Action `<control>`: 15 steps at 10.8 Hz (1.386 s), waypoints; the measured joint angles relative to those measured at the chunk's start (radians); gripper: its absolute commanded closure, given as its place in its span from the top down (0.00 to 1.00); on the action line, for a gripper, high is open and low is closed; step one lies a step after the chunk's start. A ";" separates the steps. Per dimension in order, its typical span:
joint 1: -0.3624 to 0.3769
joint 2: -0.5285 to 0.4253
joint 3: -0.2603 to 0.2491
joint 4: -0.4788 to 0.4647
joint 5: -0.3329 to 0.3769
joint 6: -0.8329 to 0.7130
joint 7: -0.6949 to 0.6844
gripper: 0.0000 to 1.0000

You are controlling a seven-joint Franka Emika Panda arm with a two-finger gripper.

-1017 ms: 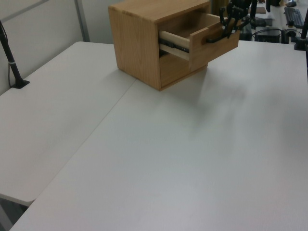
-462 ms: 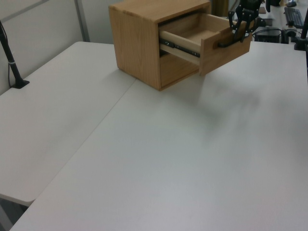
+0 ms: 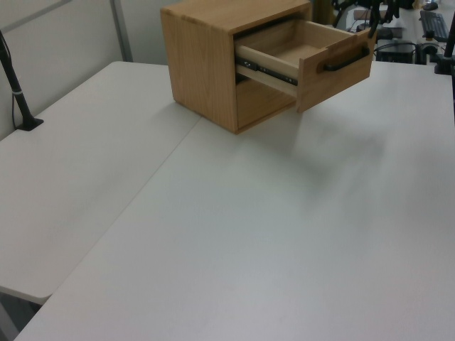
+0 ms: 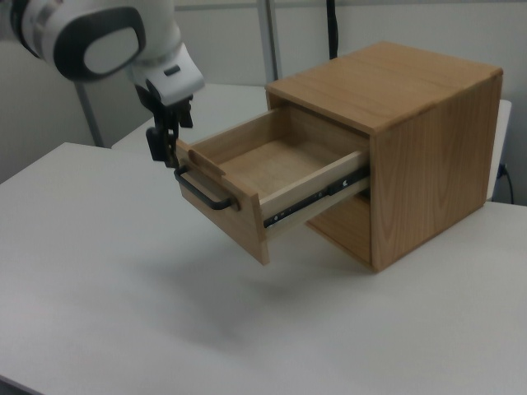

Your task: Open the drawer by sliding it

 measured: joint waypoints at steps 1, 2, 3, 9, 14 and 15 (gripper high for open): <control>0.001 -0.008 0.001 0.027 0.000 -0.024 -0.003 1.00; 0.004 -0.014 0.003 0.050 0.000 -0.044 -0.019 1.00; 0.016 -0.018 0.006 0.064 0.000 -0.061 -0.081 1.00; 0.196 0.007 0.011 0.060 -0.135 -0.094 -0.536 1.00; 0.264 0.170 0.004 0.132 -0.308 -0.092 -0.785 1.00; 0.264 0.201 0.000 0.163 -0.310 -0.092 -0.811 1.00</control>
